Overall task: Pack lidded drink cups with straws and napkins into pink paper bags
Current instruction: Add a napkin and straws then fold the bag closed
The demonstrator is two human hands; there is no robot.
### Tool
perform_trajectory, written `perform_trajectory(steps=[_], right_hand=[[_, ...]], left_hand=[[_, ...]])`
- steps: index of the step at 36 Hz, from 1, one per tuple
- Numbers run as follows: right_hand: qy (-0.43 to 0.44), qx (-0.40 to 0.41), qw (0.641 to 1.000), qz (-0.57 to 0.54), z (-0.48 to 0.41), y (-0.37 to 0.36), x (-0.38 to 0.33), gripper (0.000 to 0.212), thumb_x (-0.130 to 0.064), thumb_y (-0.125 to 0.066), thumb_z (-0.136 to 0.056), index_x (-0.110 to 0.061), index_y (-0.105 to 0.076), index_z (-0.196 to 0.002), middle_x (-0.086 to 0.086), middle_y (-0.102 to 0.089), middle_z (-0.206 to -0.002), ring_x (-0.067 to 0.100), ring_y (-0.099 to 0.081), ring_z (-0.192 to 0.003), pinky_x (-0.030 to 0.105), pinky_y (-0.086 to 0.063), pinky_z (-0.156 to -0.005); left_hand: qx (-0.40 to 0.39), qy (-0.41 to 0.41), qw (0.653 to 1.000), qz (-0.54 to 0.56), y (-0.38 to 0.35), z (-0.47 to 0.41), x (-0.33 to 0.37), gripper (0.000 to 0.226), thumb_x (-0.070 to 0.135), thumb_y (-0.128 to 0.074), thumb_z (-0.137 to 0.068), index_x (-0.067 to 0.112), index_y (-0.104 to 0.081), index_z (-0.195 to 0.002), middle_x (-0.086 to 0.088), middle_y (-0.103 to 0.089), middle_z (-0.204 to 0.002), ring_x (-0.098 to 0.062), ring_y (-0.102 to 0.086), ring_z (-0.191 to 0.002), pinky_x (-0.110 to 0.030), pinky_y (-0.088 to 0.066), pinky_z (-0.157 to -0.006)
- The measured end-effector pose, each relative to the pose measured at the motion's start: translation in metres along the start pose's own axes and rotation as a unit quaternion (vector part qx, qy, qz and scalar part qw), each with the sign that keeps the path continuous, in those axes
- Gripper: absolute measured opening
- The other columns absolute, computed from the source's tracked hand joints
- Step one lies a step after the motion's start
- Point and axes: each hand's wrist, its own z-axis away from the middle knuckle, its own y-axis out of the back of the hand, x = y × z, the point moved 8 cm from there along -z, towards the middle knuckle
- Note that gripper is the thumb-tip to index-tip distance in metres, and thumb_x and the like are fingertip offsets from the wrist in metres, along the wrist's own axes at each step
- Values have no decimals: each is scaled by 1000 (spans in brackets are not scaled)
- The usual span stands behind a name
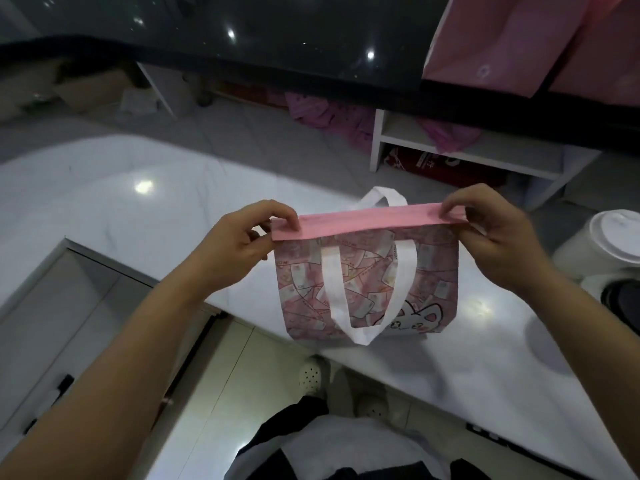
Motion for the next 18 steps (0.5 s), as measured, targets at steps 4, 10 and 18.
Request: perform_trajectory(steps=[4,10,18], right_hand=[[21,-39,997,60,2,5,-8,35,18,-64,-83,-13,-63,-98,-9,-58,-101,0,-55,-95,14,-46,-84],[35,-127,987,95,11,16,-24,27,-29,-76,-80,-18,-69,-104,-10,-63,-109,0,-60,-101,9,-43,-88],[2,-112,983,147,22,13,-32,28,-20,-66,-83,-31,-56,-107,-21,-63,-97,21,-65,-78,40,-52,-65]], left_hand=[[-56,-11,998,-33,1,1,3,35,-4,-59,-94,28,-68,-103,14,-68,-106,-13,-61,-97,-38,-52,-71],[-114,-34,989,-84,4,4,13,33,31,-62,-84,39,-64,-116,26,-66,-113,-10,-62,-108,-23,-55,-77],[-46,-66,988,-130,-1,7,29,33,21,-72,-88,43,-54,-104,24,-64,-101,-4,-61,-95,-12,-46,-63]])
